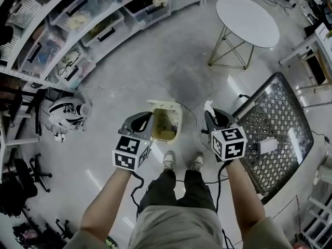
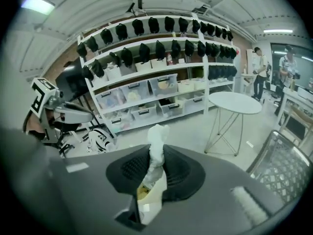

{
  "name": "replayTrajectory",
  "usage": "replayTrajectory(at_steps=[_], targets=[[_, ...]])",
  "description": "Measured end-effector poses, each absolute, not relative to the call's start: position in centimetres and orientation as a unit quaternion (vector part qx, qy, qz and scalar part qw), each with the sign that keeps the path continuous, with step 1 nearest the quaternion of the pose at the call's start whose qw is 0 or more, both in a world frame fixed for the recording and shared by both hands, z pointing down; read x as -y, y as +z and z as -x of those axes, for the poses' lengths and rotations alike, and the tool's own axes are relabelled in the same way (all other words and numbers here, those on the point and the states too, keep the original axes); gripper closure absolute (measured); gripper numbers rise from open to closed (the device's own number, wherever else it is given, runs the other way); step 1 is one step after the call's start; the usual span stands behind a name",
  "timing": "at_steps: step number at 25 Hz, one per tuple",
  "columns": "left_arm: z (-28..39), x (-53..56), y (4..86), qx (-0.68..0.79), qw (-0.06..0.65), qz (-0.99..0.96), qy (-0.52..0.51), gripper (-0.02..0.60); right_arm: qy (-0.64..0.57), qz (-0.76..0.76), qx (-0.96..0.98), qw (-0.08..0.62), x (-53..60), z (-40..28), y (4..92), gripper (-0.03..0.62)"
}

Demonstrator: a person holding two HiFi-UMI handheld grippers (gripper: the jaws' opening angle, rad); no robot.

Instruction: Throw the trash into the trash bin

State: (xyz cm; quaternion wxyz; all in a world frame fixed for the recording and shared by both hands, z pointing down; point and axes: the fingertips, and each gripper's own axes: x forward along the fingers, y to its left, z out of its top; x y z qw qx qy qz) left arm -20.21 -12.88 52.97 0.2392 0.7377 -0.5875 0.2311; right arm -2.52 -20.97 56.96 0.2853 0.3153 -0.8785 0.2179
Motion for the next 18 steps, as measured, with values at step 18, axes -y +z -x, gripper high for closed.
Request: replayTrajectory(at_steps=[18], targets=[[28.9,4.3,66.3,0.598,0.334,-0.687,0.242,0.58,0.242,-0.168,0.855,0.428,8.8,18.2,77.4,0.522]])
